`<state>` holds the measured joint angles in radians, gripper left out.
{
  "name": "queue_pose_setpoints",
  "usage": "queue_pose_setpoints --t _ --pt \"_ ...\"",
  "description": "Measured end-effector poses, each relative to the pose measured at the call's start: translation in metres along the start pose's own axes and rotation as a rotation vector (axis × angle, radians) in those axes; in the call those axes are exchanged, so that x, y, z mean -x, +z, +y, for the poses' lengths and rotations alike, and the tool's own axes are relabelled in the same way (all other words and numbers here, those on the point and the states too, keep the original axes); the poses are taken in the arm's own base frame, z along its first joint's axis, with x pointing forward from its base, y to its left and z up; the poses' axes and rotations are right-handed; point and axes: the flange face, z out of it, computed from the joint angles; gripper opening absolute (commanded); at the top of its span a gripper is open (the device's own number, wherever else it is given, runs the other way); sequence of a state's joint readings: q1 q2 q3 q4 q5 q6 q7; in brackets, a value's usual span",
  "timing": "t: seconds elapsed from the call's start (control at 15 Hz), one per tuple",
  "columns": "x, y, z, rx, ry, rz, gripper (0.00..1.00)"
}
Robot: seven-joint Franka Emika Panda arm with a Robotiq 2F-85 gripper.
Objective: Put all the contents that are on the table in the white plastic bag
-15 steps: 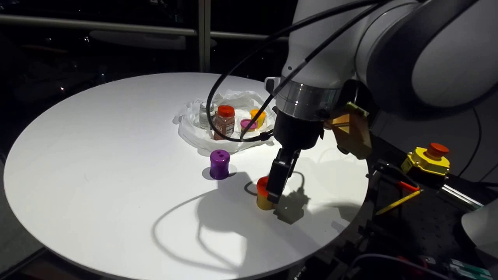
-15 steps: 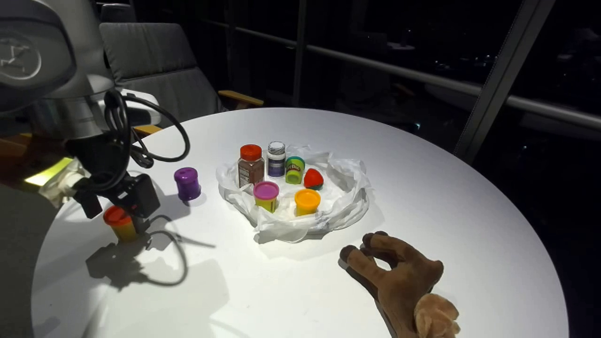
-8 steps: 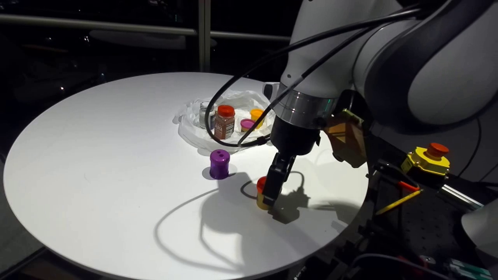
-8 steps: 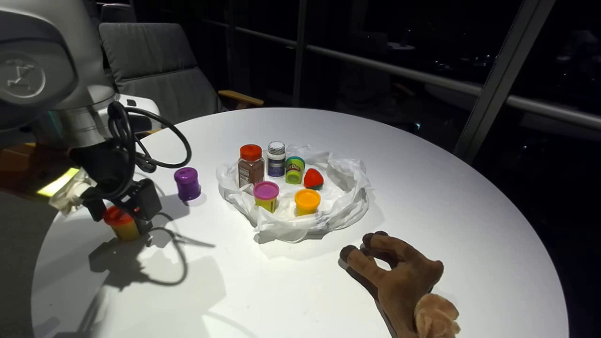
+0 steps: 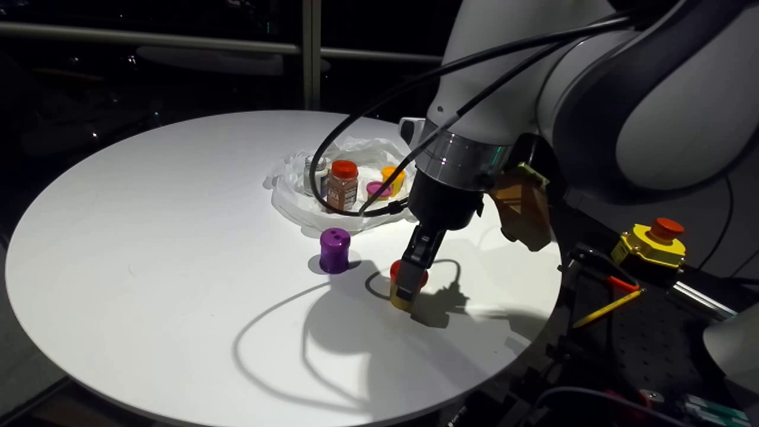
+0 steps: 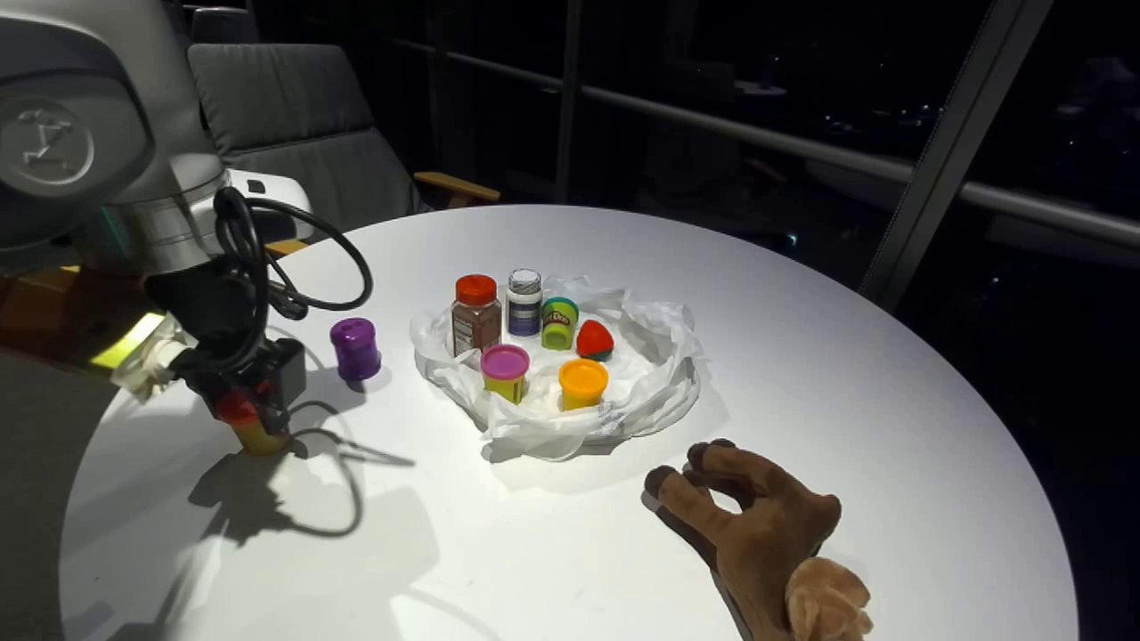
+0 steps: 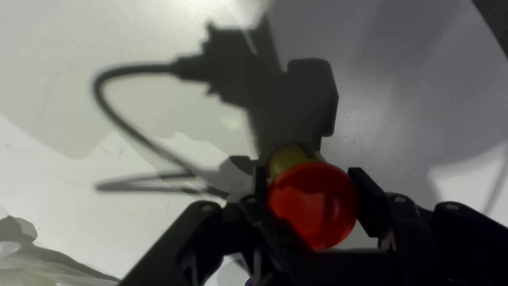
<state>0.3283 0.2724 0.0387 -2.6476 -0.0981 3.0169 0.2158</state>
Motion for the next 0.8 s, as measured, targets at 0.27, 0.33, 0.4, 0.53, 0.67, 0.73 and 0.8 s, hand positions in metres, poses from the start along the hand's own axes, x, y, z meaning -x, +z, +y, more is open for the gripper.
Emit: queue_pose_setpoints --t 0.27,0.33,0.4,0.53,0.67,0.73,0.8 --pt "-0.014 -0.017 0.016 0.04 0.011 0.024 0.28" --pt "-0.023 -0.028 0.024 0.062 0.021 0.029 0.28" --pt "-0.033 -0.041 0.034 0.084 0.032 0.03 0.28" --pt "-0.056 -0.073 0.055 0.117 0.06 0.034 0.28" --pt "-0.077 -0.101 0.08 0.131 0.088 0.043 0.28" --pt "-0.087 -0.112 0.096 0.131 0.098 0.052 0.28" --pt "-0.096 -0.12 0.111 0.127 0.105 0.064 0.28"
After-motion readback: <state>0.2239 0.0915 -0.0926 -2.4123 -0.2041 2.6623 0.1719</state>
